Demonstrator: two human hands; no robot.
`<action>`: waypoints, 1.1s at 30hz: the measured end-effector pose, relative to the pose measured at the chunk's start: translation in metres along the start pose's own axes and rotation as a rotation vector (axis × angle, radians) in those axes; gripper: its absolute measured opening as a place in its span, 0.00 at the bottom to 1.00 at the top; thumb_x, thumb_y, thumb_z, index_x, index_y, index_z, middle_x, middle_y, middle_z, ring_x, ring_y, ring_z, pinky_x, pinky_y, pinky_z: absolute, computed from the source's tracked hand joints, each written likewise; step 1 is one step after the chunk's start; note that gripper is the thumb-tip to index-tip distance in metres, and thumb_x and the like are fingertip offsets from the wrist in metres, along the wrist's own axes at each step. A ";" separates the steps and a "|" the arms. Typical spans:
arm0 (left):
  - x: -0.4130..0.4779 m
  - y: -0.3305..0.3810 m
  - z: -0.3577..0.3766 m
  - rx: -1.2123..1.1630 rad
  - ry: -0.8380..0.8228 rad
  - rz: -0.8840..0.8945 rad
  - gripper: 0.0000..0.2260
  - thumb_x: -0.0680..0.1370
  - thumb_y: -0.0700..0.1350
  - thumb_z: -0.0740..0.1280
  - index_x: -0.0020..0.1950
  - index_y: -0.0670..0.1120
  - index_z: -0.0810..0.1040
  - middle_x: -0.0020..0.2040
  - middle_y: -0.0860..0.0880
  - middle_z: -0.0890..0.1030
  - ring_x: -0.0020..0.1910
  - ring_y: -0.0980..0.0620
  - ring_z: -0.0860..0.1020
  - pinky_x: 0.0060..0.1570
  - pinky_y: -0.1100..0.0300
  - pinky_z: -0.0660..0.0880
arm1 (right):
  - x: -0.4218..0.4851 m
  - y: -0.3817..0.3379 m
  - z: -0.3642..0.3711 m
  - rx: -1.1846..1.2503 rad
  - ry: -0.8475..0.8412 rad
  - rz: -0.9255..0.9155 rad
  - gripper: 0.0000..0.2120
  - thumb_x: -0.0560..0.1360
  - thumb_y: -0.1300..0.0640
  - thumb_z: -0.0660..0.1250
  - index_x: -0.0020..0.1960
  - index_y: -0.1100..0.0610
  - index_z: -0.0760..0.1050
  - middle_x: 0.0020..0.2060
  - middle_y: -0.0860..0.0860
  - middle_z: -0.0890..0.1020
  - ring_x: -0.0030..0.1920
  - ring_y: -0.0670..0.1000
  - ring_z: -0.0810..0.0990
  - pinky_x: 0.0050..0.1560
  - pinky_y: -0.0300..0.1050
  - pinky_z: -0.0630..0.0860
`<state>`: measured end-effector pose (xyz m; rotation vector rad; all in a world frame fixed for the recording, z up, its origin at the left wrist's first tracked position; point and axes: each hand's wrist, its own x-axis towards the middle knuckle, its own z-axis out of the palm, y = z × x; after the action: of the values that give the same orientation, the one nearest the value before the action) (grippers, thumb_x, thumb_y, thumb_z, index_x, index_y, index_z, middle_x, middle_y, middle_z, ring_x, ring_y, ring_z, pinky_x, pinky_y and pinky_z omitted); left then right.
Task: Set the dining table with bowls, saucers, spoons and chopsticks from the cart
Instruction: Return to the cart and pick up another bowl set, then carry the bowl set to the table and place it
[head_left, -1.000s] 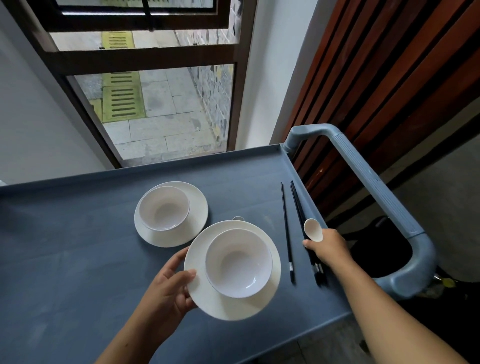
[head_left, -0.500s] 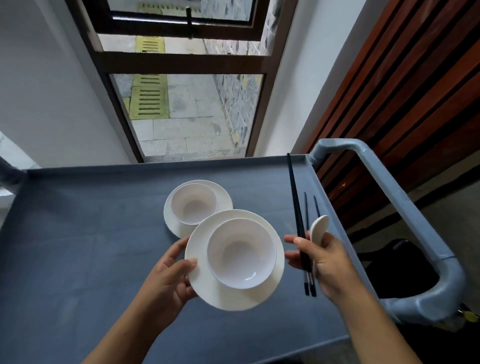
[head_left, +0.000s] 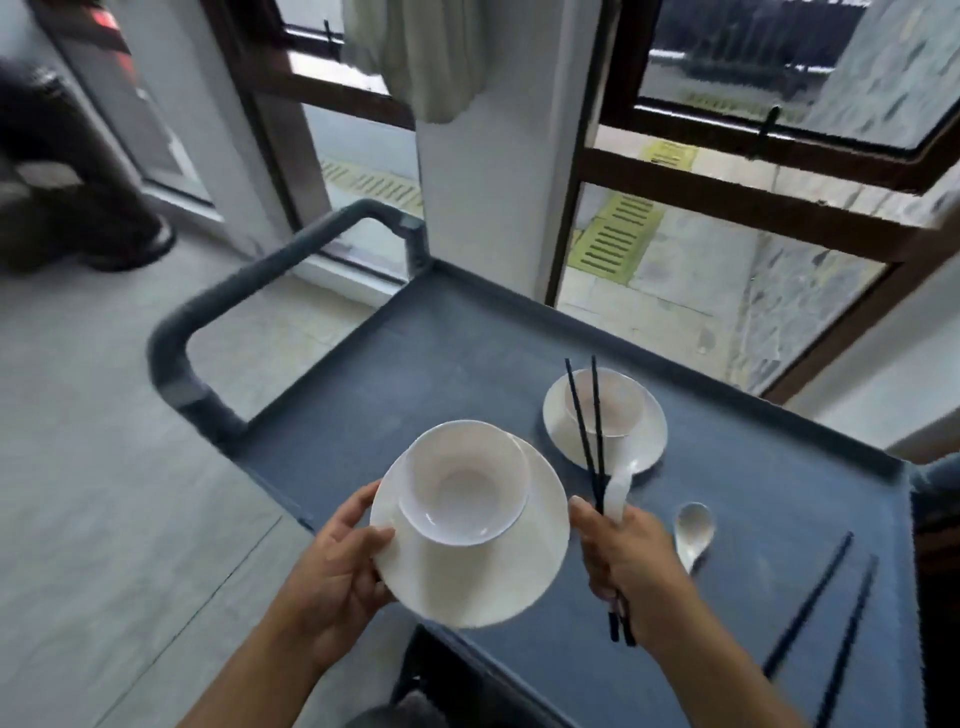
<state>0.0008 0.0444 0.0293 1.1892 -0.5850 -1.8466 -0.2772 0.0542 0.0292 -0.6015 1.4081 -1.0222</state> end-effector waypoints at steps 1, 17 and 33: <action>-0.013 -0.001 -0.009 -0.021 0.053 0.025 0.21 0.72 0.33 0.63 0.62 0.49 0.79 0.49 0.43 0.85 0.36 0.46 0.83 0.30 0.53 0.81 | 0.001 0.002 0.012 -0.012 -0.058 0.007 0.15 0.78 0.56 0.69 0.37 0.55 0.66 0.23 0.48 0.62 0.22 0.47 0.57 0.24 0.38 0.54; -0.183 0.018 -0.184 -0.342 0.596 0.410 0.27 0.65 0.40 0.72 0.64 0.53 0.80 0.52 0.44 0.84 0.43 0.45 0.83 0.36 0.51 0.79 | -0.021 0.022 0.296 -0.450 -0.817 -0.059 0.13 0.77 0.63 0.69 0.36 0.60 0.70 0.20 0.51 0.65 0.19 0.47 0.60 0.21 0.36 0.58; -0.275 0.105 -0.463 -0.532 0.869 0.639 0.24 0.67 0.39 0.71 0.61 0.56 0.81 0.49 0.45 0.85 0.43 0.44 0.85 0.37 0.49 0.80 | -0.060 0.093 0.679 -0.588 -1.192 0.031 0.07 0.78 0.66 0.66 0.42 0.63 0.70 0.24 0.50 0.61 0.21 0.46 0.57 0.20 0.35 0.56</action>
<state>0.5116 0.2449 0.0421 1.1165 0.0457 -0.7463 0.4075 -0.0022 0.0648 -1.3246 0.5869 -0.0636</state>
